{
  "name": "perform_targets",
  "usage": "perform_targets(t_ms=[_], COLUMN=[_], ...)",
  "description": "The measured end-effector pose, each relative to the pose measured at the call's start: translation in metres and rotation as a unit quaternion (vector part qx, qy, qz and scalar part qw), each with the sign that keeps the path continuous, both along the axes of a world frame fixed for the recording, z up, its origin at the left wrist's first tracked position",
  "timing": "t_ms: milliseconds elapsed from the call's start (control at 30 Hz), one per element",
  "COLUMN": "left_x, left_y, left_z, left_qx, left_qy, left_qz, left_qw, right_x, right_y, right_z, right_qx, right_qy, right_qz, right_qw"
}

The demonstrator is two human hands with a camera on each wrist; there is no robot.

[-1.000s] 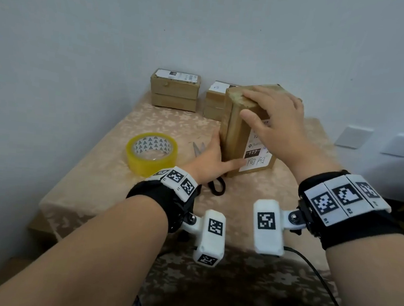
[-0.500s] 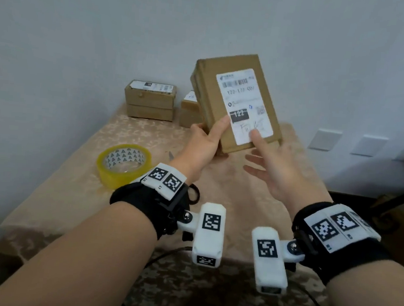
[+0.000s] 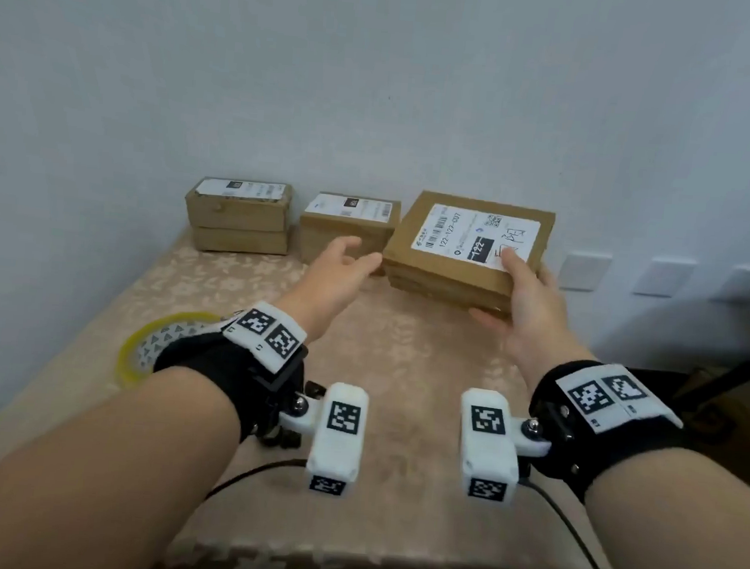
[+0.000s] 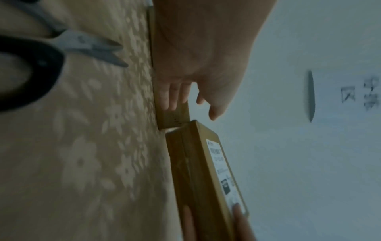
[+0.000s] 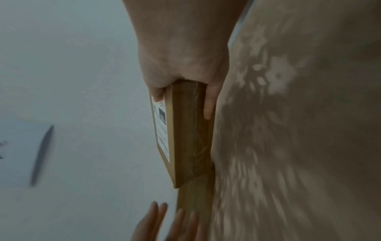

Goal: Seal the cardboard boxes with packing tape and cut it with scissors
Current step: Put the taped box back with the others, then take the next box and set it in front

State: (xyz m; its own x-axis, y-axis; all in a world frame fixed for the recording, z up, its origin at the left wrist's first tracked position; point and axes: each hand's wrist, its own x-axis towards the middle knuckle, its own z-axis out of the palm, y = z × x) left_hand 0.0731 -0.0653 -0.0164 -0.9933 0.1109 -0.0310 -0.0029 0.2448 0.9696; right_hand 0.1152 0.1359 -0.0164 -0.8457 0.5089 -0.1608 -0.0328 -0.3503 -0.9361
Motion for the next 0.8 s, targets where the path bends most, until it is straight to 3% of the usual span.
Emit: perform_targets(t_ms=[133,267,333,433,500,633,733,800], left_x=[-0.035,-0.062,-0.071,-0.079,-0.083,-0.091,-0.100,-0.106], left_y=[0.022,0.051,0.062,0.073,0.072,0.053,0.030,0.014], left_z=[0.001,0.000,-0.002,-0.003,-0.005,-0.008,-0.006,-0.002], left_qx=[-0.104,-0.173,-0.190,-0.217,-0.220,-0.217,-0.185,-0.154], left_qy=[-0.007,0.021,0.020,0.046,0.065,0.094,0.117,0.126], left_qz=[-0.112,-0.161,-0.183,-0.211,-0.212,-0.184,-0.133,-0.090], left_qw=[0.988,0.971,0.964,0.952,0.950,0.954,0.967,0.976], right_x=[-0.049,-0.092,-0.105,-0.118,-0.124,-0.129,-0.130,-0.130], right_y=[0.028,0.048,0.047,0.044,0.046,0.055,0.045,0.028], right_z=[0.001,-0.004,-0.010,-0.023,-0.029,-0.027,-0.020,-0.012], right_qx=[0.077,0.250,0.380,0.542,0.581,0.612,0.684,0.722], right_qy=[-0.077,-0.101,-0.109,-0.148,-0.144,-0.144,-0.188,-0.147], right_qz=[-0.005,-0.051,-0.030,0.030,0.020,0.002,-0.016,-0.027], right_qw=[0.994,0.962,0.918,0.827,0.801,0.777,0.705,0.676])
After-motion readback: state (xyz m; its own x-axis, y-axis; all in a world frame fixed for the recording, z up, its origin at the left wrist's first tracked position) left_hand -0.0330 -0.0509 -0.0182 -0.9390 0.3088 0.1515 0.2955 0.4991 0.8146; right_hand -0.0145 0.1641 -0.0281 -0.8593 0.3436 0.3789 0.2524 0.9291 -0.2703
